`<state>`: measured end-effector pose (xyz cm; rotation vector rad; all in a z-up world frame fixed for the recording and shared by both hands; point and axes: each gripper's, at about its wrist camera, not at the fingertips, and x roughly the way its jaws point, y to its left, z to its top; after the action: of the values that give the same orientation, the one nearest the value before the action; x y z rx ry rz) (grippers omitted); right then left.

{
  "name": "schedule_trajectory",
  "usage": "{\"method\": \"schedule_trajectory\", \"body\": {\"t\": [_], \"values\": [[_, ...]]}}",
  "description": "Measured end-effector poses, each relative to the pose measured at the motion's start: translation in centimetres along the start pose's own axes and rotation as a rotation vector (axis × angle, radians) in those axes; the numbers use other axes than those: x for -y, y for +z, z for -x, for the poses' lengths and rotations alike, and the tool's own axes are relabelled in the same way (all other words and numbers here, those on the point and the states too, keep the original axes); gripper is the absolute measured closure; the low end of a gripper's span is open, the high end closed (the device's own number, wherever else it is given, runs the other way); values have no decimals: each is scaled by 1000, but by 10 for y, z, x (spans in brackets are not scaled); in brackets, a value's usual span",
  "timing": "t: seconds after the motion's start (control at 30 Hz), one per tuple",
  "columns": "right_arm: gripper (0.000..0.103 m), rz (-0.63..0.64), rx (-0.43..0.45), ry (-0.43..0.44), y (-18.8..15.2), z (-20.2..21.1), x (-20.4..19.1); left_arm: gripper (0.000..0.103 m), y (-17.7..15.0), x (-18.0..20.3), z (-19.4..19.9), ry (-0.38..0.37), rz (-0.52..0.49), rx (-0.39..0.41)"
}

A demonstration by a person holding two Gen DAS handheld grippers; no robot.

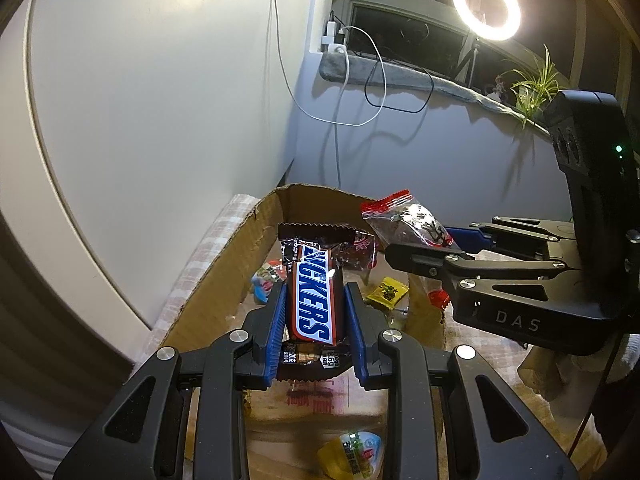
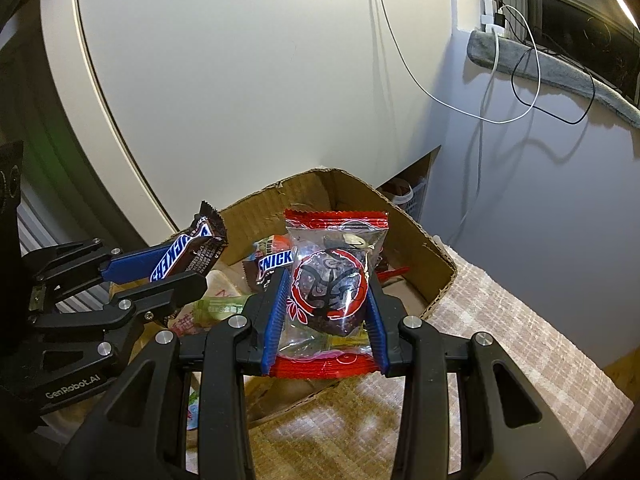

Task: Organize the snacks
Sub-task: 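Open both tools to drop the Snickers and chocolate bag into the box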

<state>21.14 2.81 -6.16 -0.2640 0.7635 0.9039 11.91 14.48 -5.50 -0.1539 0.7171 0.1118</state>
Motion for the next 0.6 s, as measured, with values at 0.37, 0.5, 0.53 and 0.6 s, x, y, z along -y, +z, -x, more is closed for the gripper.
{"method": "schedule_trajectory", "body": {"t": [0.37, 0.5, 0.53, 0.6], "values": [[60, 4, -1, -15, 3, -5, 4, 76, 1, -1, -1, 12, 1, 4], [37, 10, 13, -40, 3, -3, 4, 66, 1, -2, 0, 17, 1, 9], [32, 11, 17, -46, 4, -2, 4, 60, 1, -2, 0, 18, 2, 10], [21, 13, 26, -70, 4, 0, 5, 46, 1, -3, 1, 20, 7, 14]]}}
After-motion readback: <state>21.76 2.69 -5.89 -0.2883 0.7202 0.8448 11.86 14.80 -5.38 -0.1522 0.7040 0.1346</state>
